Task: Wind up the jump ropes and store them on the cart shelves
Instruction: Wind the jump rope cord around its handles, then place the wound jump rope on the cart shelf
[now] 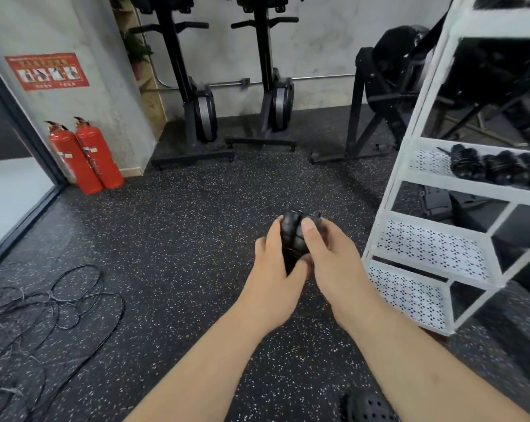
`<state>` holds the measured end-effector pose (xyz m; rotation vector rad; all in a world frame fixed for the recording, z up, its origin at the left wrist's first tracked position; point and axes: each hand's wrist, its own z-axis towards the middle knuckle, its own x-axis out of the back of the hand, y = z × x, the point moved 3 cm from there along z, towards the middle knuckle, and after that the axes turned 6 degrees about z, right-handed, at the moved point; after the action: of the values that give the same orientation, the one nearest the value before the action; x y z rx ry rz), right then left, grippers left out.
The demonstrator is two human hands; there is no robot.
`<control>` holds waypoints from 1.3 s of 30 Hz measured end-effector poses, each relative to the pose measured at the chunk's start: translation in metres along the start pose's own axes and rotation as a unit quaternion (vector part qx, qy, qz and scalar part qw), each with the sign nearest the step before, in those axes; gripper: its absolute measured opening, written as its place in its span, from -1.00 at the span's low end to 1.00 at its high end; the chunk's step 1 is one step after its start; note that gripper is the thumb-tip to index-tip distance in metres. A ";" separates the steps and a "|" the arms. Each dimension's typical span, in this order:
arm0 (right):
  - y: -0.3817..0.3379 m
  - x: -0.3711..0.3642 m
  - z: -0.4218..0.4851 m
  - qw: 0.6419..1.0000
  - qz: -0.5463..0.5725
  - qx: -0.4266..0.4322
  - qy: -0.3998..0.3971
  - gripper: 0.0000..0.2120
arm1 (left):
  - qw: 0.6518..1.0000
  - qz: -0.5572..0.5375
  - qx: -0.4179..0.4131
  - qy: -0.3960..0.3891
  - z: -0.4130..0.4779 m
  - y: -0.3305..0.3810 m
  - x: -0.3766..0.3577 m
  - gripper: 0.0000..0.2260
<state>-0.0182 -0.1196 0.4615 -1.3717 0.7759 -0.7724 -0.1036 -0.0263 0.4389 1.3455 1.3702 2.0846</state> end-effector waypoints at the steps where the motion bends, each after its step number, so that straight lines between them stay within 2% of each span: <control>1: -0.001 0.007 0.002 0.999 -0.032 0.023 0.008 -0.79 | 1.000 -0.007 -0.005 -0.005 0.001 0.003 -0.005 -0.37; 5: -0.005 0.036 0.009 0.995 -0.089 0.048 0.000 -0.77 | 1.000 -0.001 -0.021 -0.018 0.000 0.016 -0.027 -0.35; 9: -0.004 0.065 0.014 0.999 0.036 -0.028 0.002 -0.74 | 0.999 0.029 -0.026 -0.014 0.006 0.038 -0.048 -0.21; 13: -0.016 0.104 0.023 0.989 0.103 -0.021 0.100 -0.73 | 0.996 0.037 -0.039 -0.072 0.017 0.077 -0.074 -0.15; 18: -0.026 0.164 0.034 0.969 0.074 0.036 0.232 -0.65 | 0.980 0.106 -0.120 -0.122 0.037 0.119 -0.104 -0.18; 22: -0.031 0.196 0.047 0.976 0.067 0.044 0.203 -0.61 | 0.972 0.155 -0.149 -0.093 0.055 0.140 -0.130 -0.16; 24: -0.034 0.209 0.055 0.983 0.005 0.070 0.167 -0.56 | 0.972 0.163 -0.154 -0.074 0.066 0.149 -0.140 -0.18; 26: -0.036 0.220 0.060 0.977 -0.109 0.102 0.151 -0.54 | 0.975 0.150 -0.152 -0.063 0.081 0.158 -0.149 -0.22; 30: -0.033 0.241 0.066 0.931 -0.285 0.140 0.180 -0.49 | 0.977 0.154 -0.133 -0.069 0.121 0.180 -0.166 -0.30; 36: -0.020 0.254 0.063 0.856 -0.452 0.091 0.234 -0.56 | 0.959 0.223 -0.162 -0.067 0.191 0.218 -0.194 -0.40; 39: -0.014 0.253 0.068 0.848 -0.476 0.061 0.224 -0.57 | 0.945 0.277 -0.159 -0.070 0.226 0.234 -0.214 -0.41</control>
<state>0.1751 -0.2963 0.4714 -1.4483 0.3232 -1.9422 0.2461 -0.1616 0.5432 1.8325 0.5940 2.3502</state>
